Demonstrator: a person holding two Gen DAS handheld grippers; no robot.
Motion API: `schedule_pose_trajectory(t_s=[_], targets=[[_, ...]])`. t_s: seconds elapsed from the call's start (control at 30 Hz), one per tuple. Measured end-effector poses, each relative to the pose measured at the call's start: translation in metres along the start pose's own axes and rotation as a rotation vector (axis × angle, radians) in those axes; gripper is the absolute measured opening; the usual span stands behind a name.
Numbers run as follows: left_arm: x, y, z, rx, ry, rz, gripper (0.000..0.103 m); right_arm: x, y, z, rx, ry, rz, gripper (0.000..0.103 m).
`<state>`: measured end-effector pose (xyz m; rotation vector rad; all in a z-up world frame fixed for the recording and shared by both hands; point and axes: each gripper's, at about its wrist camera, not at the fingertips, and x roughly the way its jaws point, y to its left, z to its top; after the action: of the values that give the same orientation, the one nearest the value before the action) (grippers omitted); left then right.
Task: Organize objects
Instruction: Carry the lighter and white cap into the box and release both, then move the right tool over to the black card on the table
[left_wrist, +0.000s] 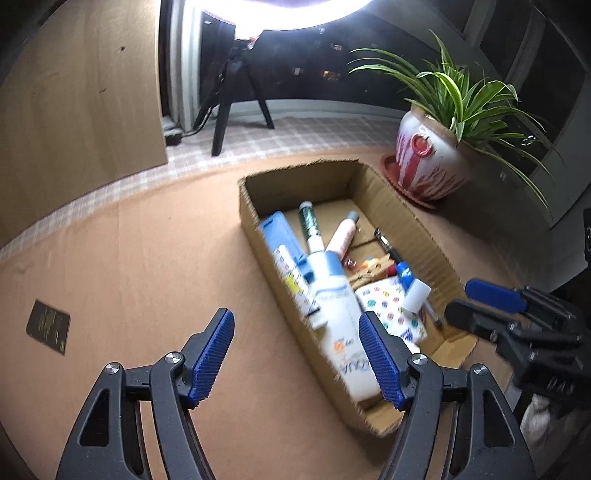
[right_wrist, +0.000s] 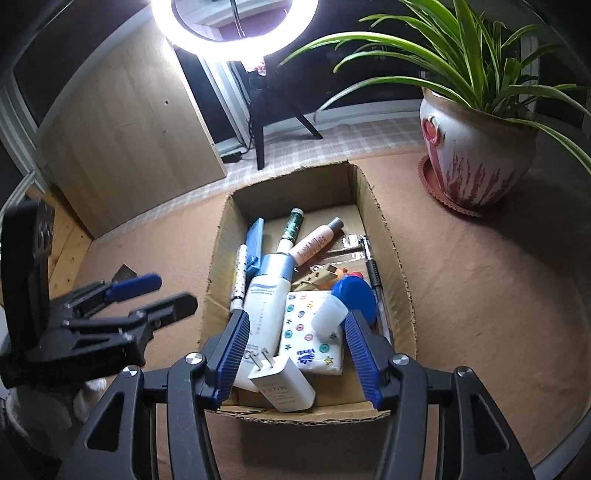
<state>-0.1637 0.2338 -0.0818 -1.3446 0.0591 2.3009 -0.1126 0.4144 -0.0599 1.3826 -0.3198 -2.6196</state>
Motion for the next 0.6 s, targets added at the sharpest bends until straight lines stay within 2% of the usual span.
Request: schedule_pose_trajectory(t_s=[0.23, 0.43, 0.6], targets=[[-0.018, 0.020, -0.029, -0.047, 0.012, 0.019, 0.073, 0.000, 0.021, -0.001, -0.042, -0.013, 0.026, 0.050], [-0.038, 0.050, -0.060, -0.113, 0.017, 0.066, 0.073, 0.002, 0.052, -0.002, -0.098, -0.041, 0.044, 0.050], [-0.064, 0.078, -0.094, -0.179, 0.004, 0.111, 0.073, 0.015, 0.092, 0.001, -0.195, 0.016, 0.080, 0.050]])
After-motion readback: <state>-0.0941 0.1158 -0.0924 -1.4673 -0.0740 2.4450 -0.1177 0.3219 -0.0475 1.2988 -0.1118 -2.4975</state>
